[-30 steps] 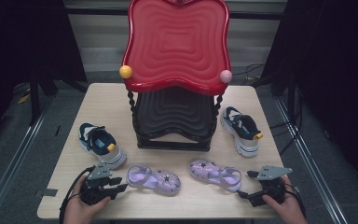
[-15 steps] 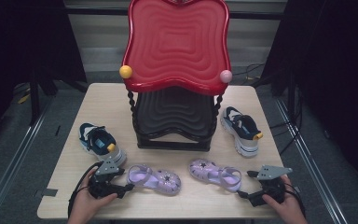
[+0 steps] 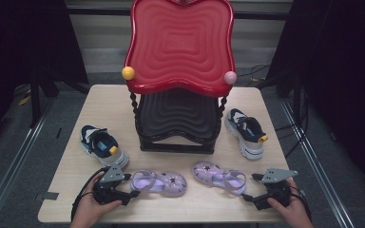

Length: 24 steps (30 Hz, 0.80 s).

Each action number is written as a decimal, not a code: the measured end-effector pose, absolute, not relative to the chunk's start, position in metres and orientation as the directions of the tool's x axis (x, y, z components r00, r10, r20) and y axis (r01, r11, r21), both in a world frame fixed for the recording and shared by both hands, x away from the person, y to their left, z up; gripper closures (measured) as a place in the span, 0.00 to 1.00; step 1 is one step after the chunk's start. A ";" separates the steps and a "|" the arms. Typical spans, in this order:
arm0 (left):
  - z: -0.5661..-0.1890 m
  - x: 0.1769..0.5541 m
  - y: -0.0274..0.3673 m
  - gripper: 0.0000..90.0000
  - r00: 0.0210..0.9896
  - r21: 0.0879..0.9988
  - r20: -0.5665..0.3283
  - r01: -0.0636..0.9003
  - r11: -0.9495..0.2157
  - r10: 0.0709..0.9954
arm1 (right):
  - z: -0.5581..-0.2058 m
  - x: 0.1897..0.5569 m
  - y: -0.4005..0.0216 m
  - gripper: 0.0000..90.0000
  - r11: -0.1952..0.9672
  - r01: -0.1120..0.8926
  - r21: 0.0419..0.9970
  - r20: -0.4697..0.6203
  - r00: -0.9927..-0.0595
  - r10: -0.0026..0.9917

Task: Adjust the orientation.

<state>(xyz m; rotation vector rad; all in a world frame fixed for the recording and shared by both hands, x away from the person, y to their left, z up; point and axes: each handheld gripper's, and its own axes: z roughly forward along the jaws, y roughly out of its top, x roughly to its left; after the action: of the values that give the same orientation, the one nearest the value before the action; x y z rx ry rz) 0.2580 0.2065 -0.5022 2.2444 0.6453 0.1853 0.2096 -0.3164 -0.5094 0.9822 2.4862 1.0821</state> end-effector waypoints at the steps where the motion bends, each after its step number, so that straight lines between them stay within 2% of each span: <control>1: -0.503 0.257 0.207 0.36 0.862 0.731 -0.070 0.387 -0.563 0.501 | -0.509 0.210 -0.316 0.15 0.495 0.482 0.723 0.032 -0.739 0.673; 5: -0.504 0.256 0.208 0.28 0.864 0.734 -0.086 0.392 -0.554 0.497 | -0.510 0.210 -0.316 0.15 0.495 0.479 0.724 0.031 -0.740 0.671; 8: -0.504 0.255 0.203 0.27 0.860 0.732 -0.090 0.399 -0.553 0.502 | -0.510 0.210 -0.316 0.15 0.495 0.480 0.724 0.031 -0.740 0.672; 12: -0.506 0.255 0.188 0.20 0.860 0.737 -0.063 0.383 -0.558 0.507 | -0.510 0.210 -0.316 0.15 0.496 0.479 0.724 0.030 -0.740 0.671; 15: -0.506 0.256 0.181 0.21 0.859 0.732 -0.028 0.366 -0.574 0.512 | -0.510 0.210 -0.316 0.15 0.495 0.478 0.726 0.032 -0.742 0.670; 24: -0.505 0.255 0.178 0.26 0.841 0.726 -0.034 0.392 -0.565 0.539 | -0.509 0.210 -0.316 0.15 0.495 0.481 0.723 0.031 -0.739 0.673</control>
<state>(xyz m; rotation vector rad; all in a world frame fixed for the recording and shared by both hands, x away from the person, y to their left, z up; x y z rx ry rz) 0.2546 0.1784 -0.5048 2.2419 0.6748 0.2446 0.2098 -0.3164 -0.5095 0.9811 2.4865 1.0819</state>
